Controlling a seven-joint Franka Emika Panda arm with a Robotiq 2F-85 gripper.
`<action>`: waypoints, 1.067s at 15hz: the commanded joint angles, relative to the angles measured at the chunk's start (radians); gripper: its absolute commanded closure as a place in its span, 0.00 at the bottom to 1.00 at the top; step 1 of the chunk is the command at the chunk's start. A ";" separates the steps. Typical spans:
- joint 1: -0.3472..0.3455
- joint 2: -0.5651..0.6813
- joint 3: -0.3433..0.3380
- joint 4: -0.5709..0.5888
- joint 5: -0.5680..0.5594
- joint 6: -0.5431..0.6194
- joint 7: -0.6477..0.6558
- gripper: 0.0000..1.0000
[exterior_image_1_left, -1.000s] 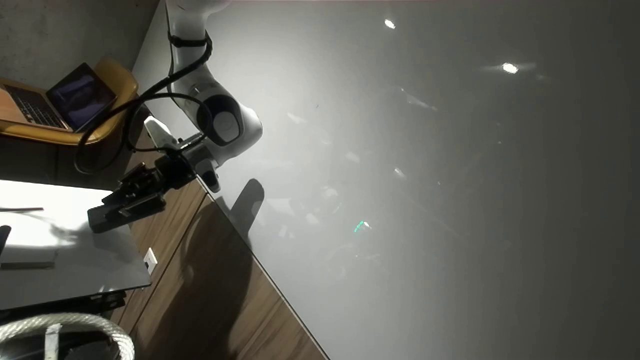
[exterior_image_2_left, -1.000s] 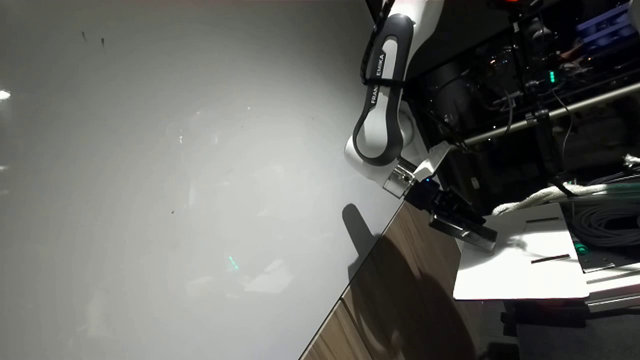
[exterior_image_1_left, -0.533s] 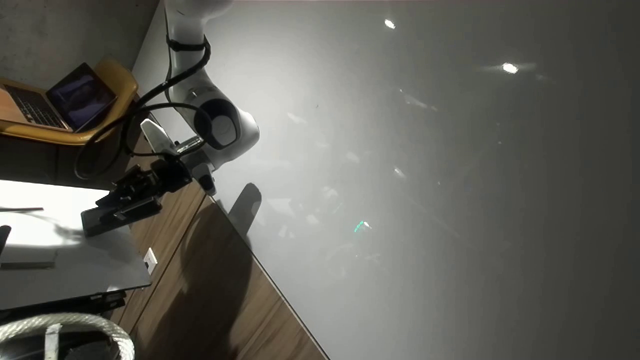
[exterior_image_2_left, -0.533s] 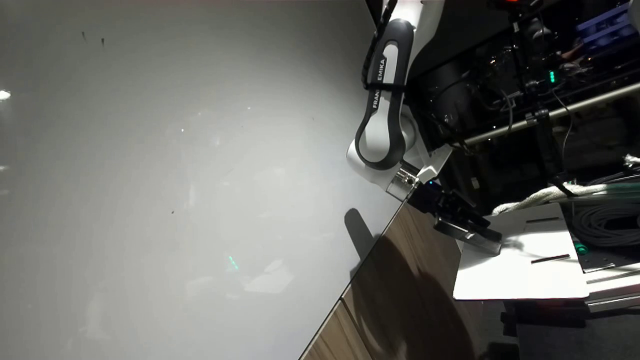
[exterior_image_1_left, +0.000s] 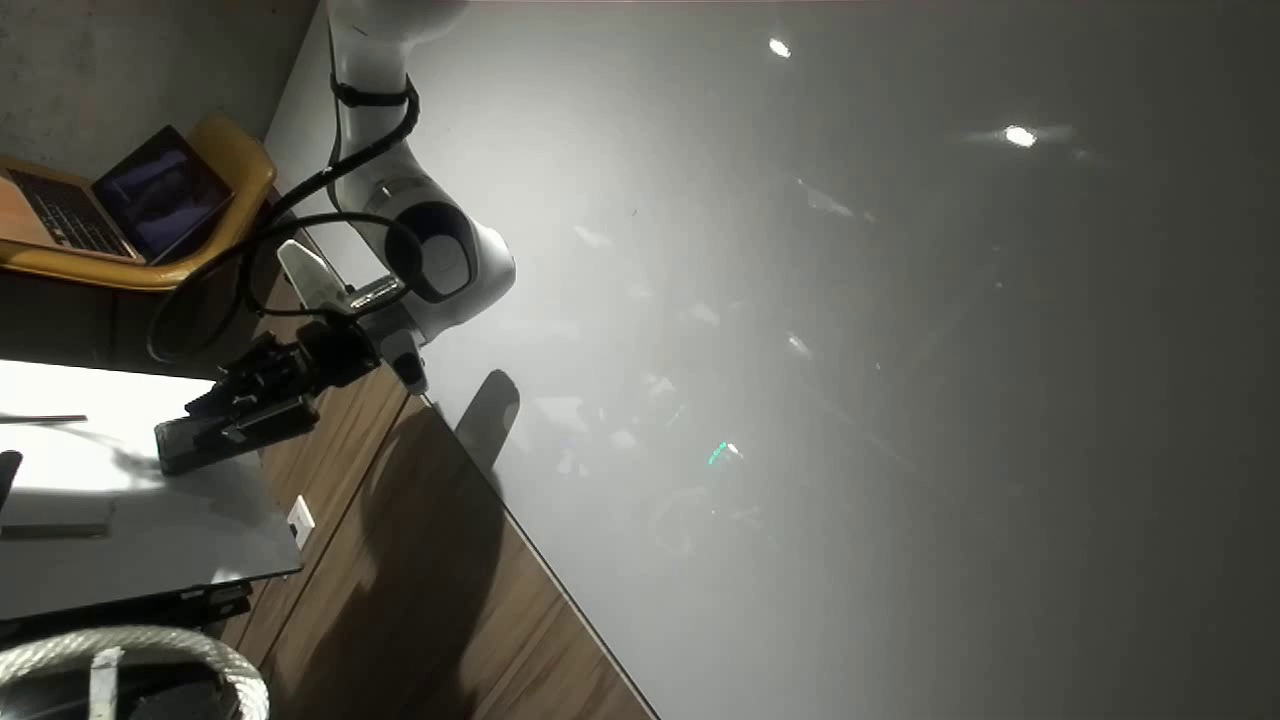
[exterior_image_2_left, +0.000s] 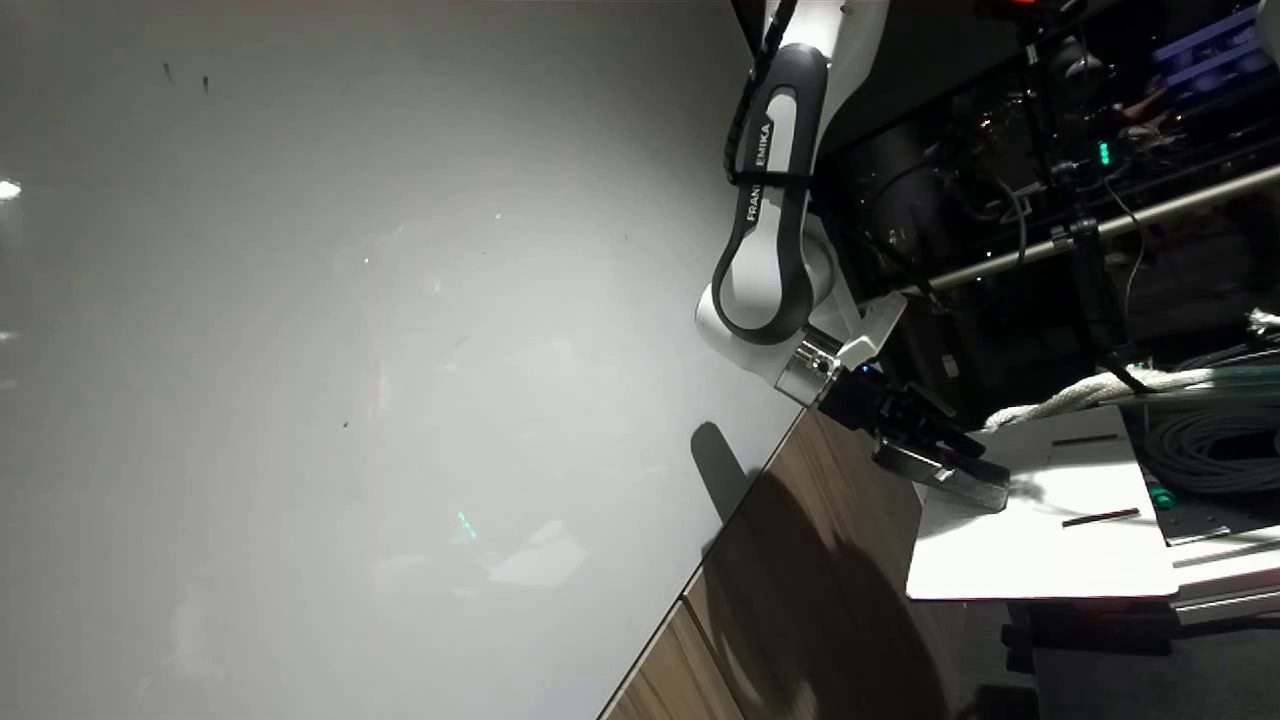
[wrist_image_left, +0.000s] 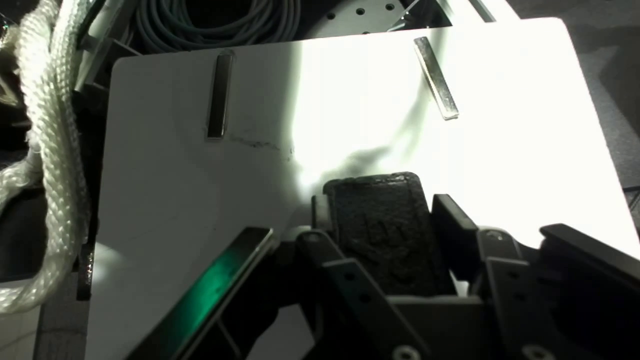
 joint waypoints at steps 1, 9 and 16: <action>-0.005 0.010 0.001 0.008 0.016 -0.015 -0.022 0.72; -0.006 0.023 0.003 0.007 0.018 -0.018 -0.034 0.01; 0.004 0.030 0.001 0.004 0.003 -0.013 -0.021 0.00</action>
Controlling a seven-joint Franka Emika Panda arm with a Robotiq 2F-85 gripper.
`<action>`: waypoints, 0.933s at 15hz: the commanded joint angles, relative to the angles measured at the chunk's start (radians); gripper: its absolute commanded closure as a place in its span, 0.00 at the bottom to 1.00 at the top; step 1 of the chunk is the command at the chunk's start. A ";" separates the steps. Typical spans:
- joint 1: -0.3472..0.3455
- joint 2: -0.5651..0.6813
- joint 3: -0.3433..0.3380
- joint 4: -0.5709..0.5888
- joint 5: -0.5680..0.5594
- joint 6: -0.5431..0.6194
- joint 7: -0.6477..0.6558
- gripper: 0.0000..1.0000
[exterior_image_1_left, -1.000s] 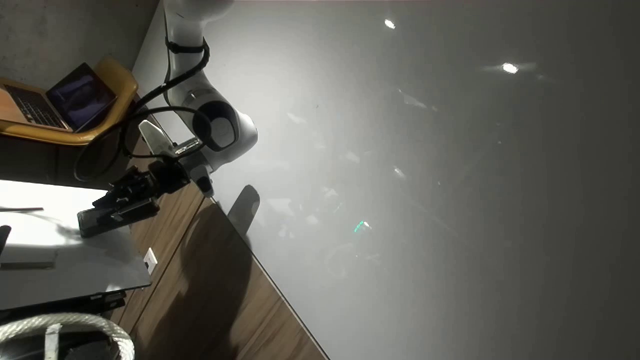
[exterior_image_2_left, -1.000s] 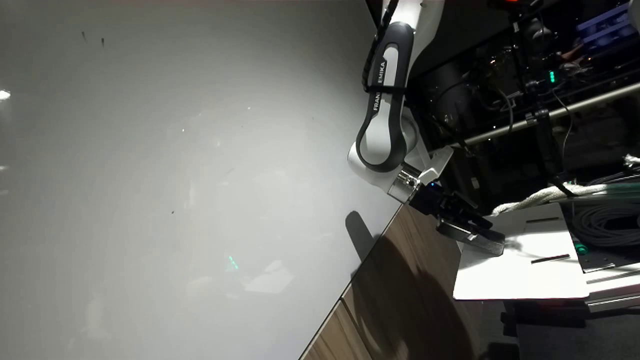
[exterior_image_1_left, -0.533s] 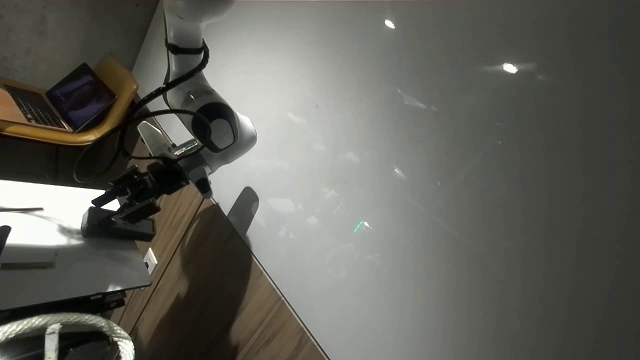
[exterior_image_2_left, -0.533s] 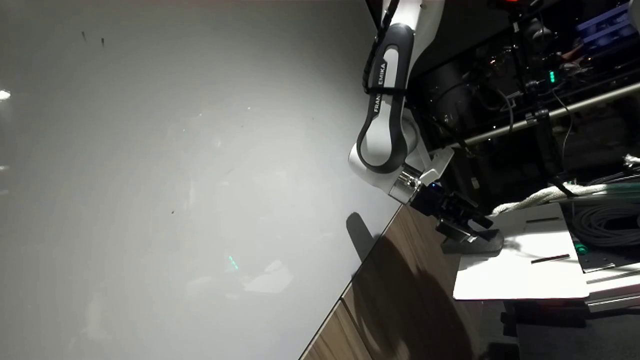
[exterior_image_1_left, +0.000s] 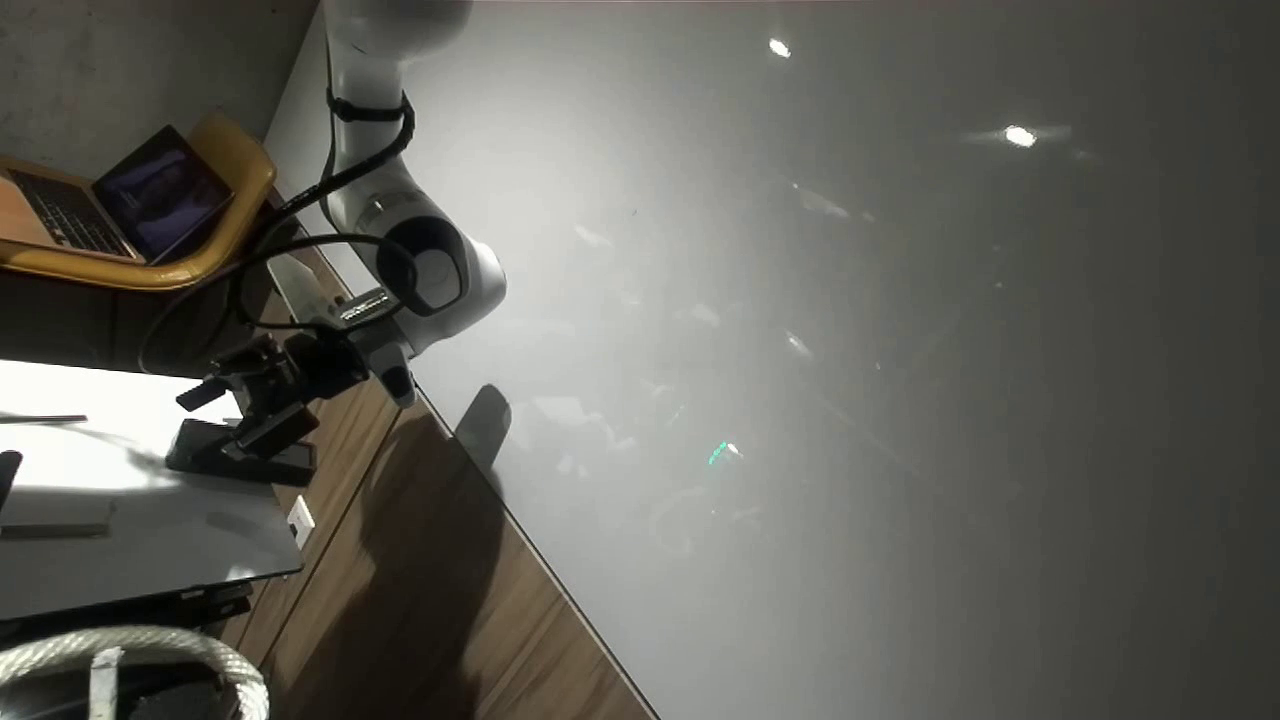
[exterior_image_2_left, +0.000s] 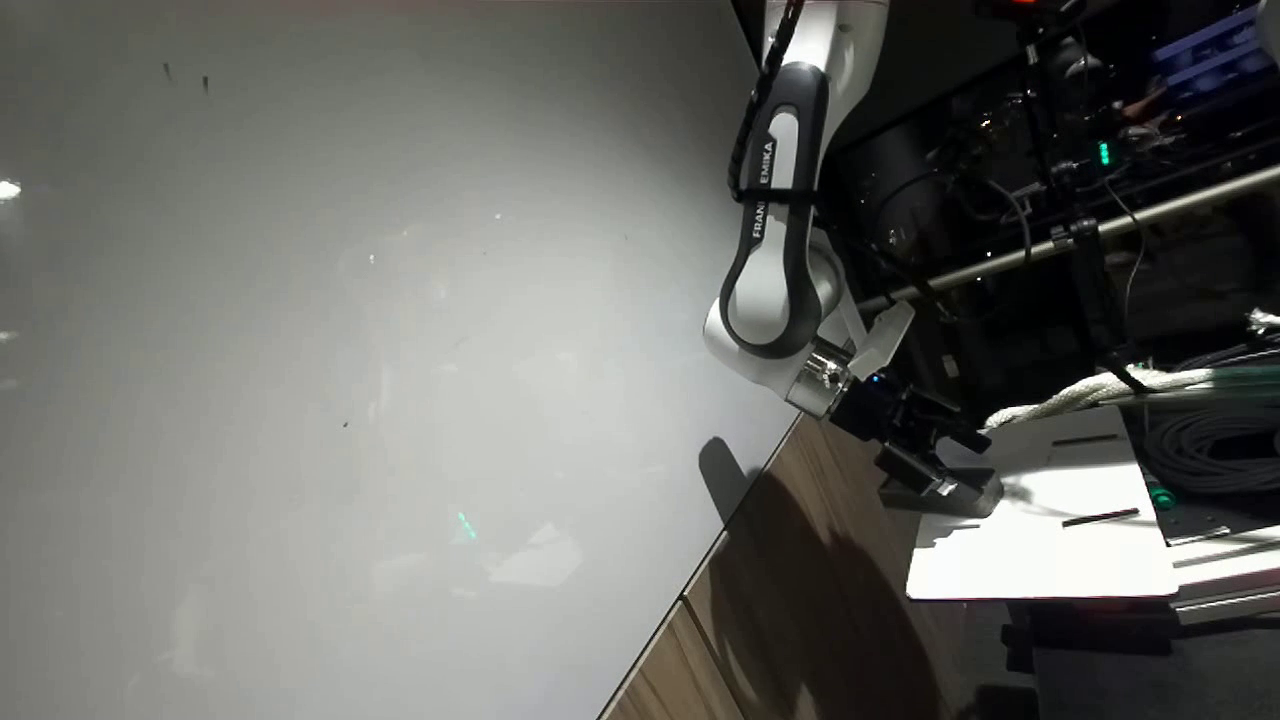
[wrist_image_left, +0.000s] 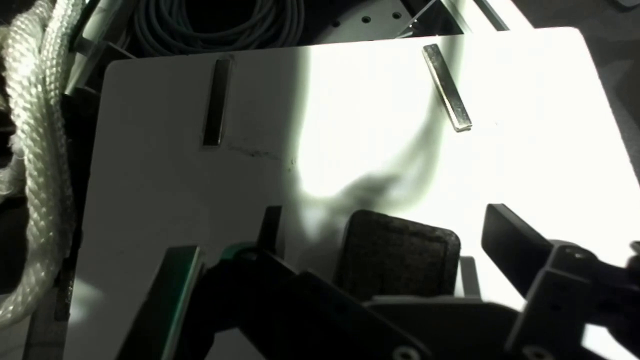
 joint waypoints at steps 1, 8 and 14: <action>0.013 -0.018 0.000 -0.002 -0.009 -0.004 0.013 0.00; 0.080 -0.062 -0.001 -0.019 -0.111 0.086 0.108 0.00; 0.094 -0.067 -0.022 -0.076 -0.216 0.196 0.199 0.00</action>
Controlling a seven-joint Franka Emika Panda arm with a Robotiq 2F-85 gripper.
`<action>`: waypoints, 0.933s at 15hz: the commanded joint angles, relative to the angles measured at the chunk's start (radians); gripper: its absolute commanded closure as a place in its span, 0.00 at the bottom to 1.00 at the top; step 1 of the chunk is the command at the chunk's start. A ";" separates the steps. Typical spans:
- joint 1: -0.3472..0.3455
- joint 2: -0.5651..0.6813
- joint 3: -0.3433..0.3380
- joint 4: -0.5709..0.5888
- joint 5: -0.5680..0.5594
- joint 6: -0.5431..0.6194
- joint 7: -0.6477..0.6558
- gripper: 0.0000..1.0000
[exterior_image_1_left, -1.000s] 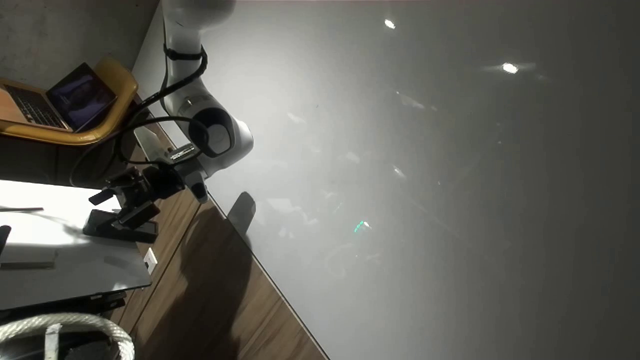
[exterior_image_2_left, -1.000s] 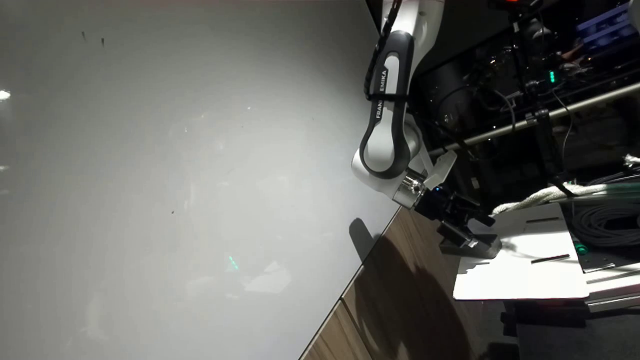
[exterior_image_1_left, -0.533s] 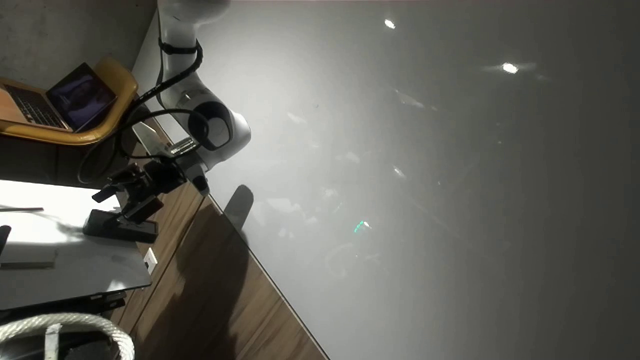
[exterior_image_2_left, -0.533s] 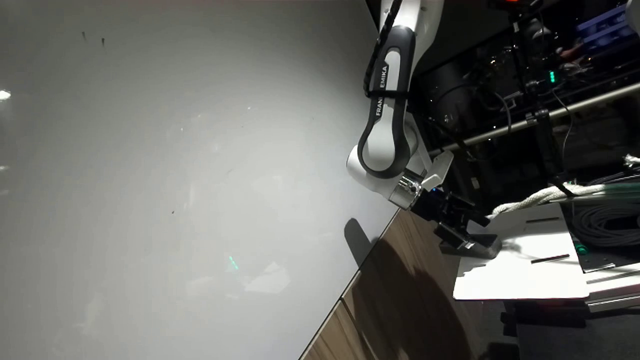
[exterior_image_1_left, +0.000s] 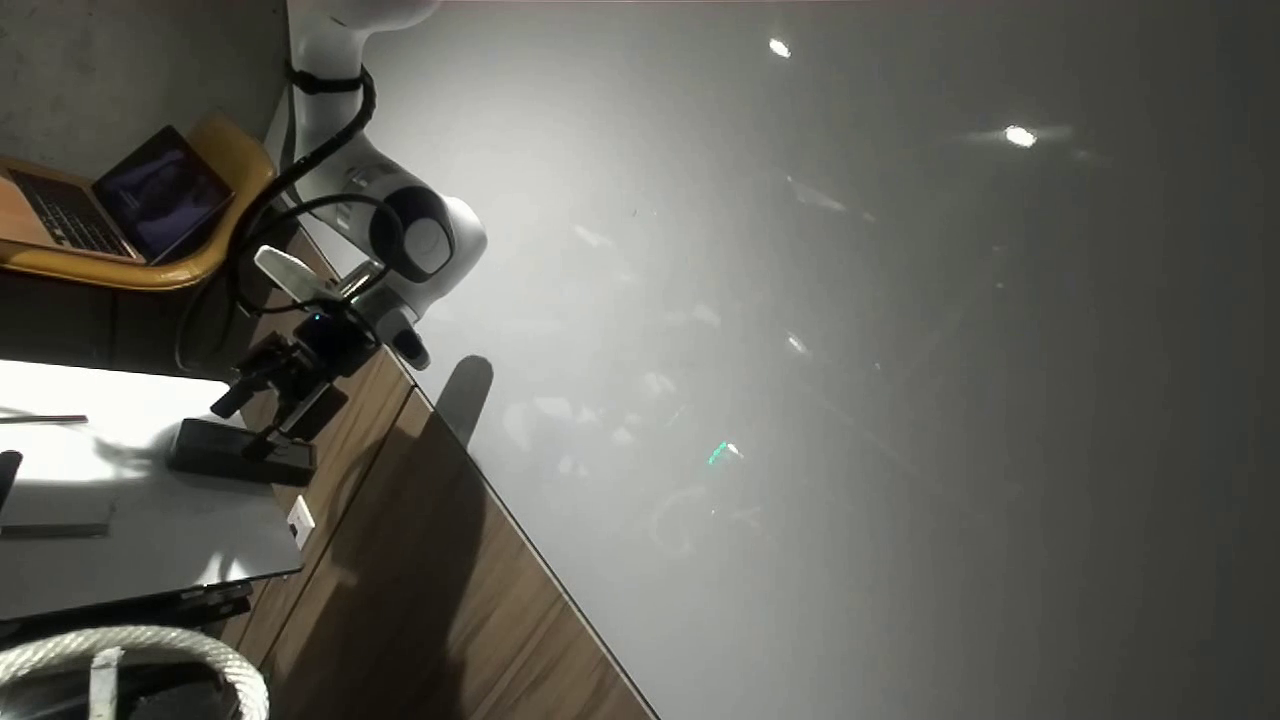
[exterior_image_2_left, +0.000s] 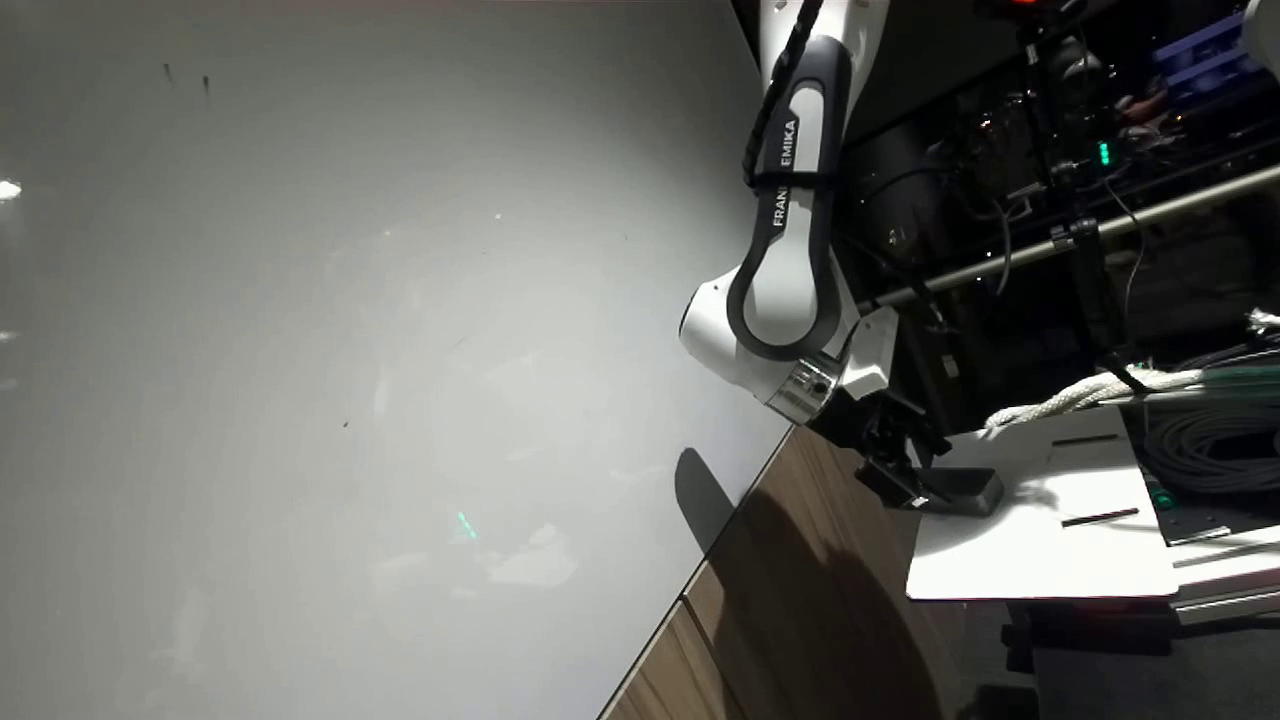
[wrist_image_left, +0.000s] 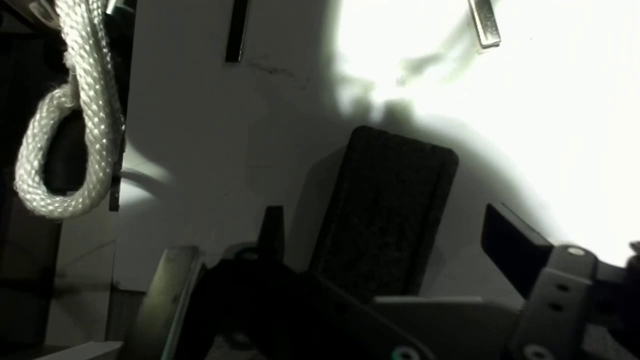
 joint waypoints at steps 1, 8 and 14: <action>0.006 -0.031 -0.022 -0.068 -0.056 0.066 0.052 0.00; 0.004 -0.032 -0.037 -0.107 -0.069 0.099 0.081 0.00; 0.015 -0.086 -0.015 -0.108 -0.046 0.070 0.076 0.00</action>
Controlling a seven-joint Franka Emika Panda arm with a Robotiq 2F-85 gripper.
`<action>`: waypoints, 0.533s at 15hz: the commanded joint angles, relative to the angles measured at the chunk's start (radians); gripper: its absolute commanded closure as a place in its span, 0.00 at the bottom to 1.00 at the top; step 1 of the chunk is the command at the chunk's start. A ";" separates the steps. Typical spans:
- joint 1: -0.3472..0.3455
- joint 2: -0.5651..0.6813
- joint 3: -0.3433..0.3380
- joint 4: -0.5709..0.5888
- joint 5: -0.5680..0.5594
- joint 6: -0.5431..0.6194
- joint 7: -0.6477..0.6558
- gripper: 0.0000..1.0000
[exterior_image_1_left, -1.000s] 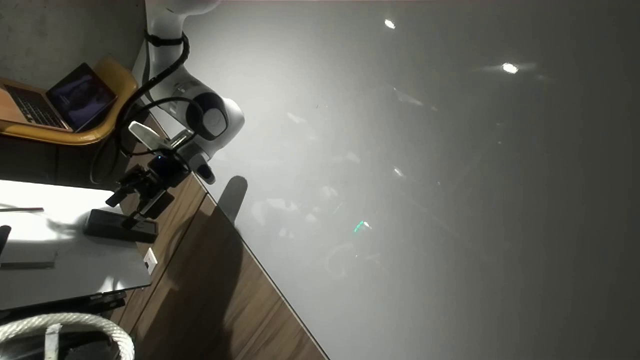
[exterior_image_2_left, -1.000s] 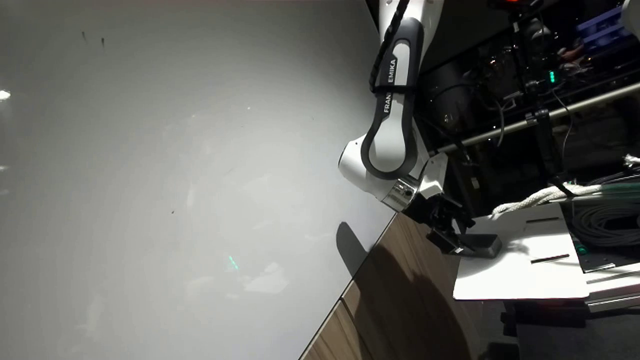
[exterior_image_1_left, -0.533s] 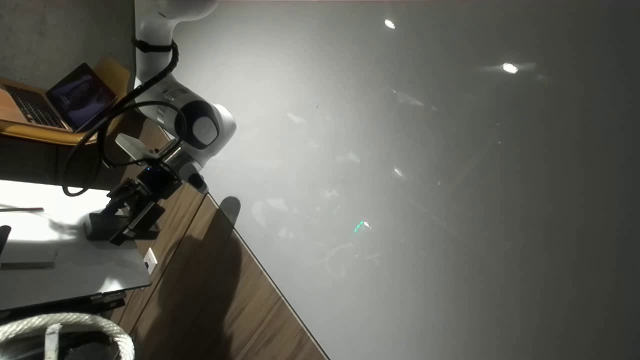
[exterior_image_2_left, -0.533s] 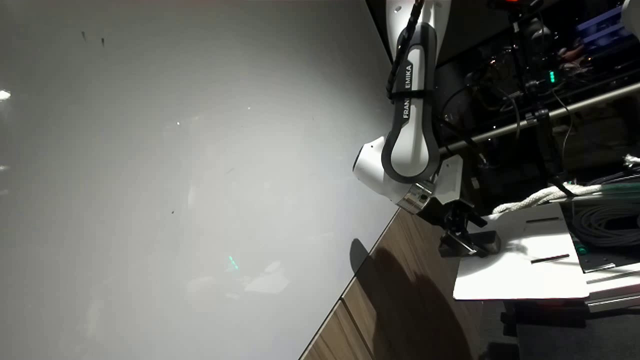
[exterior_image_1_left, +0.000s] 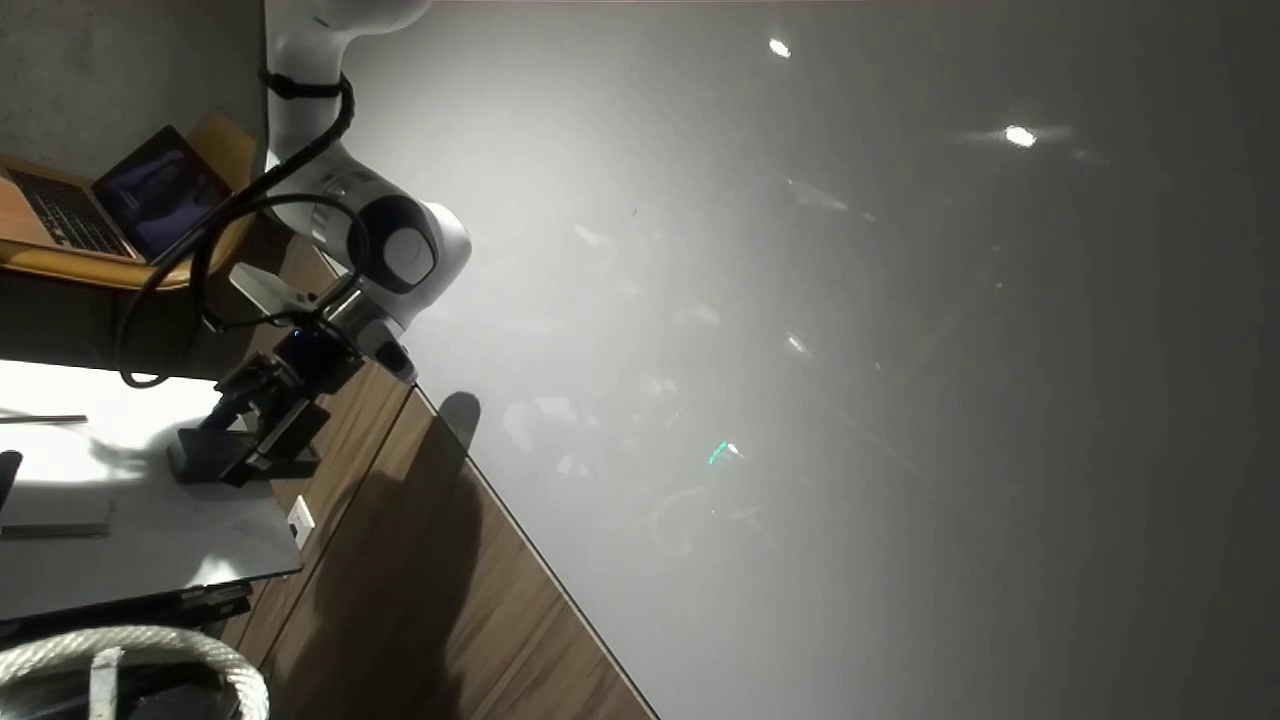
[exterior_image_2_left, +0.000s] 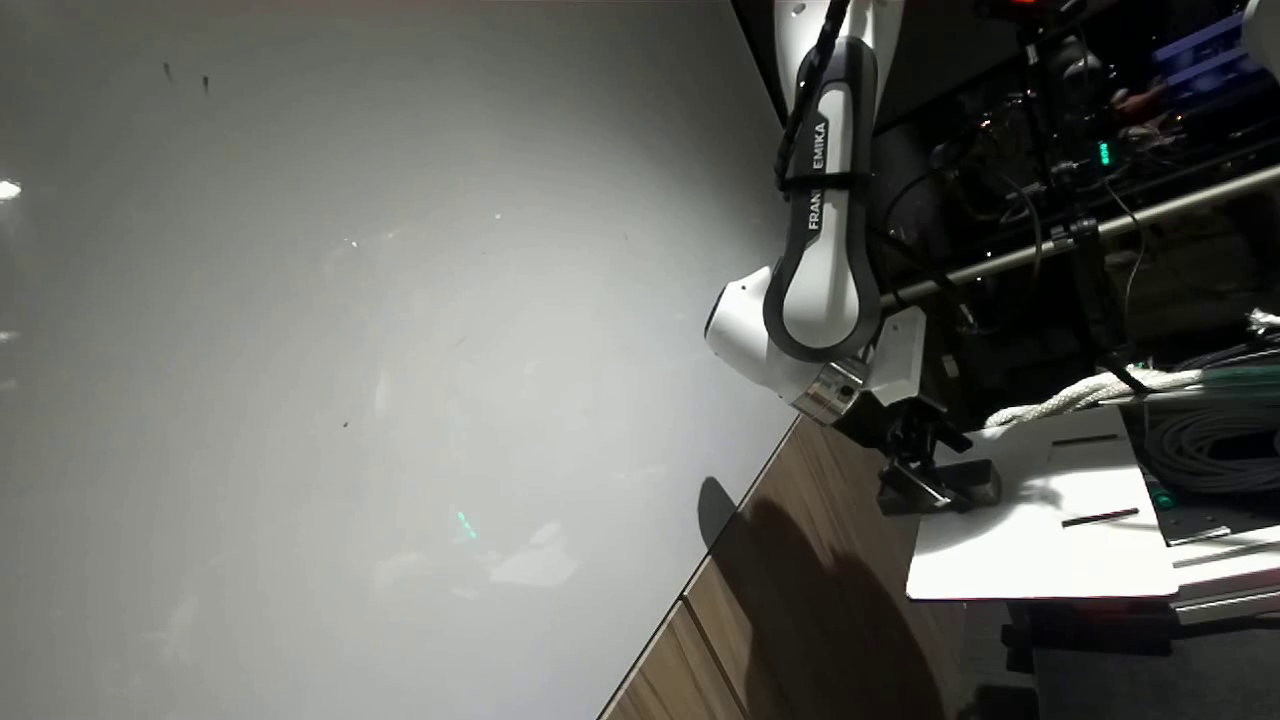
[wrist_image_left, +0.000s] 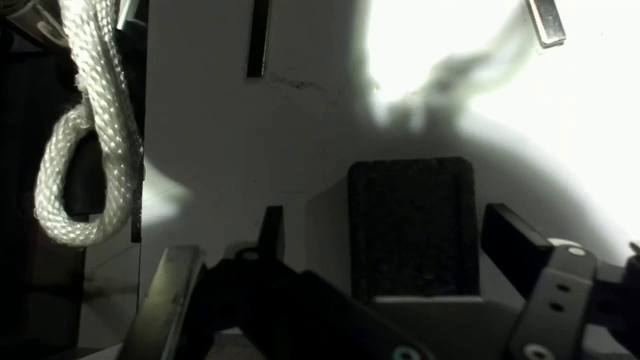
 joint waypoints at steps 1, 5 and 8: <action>0.010 -0.089 0.020 -0.030 0.013 -0.018 0.004 0.00; 0.002 -0.204 0.046 -0.043 0.044 -0.063 -0.019 0.00; -0.006 -0.298 0.061 -0.047 0.081 -0.109 -0.043 0.00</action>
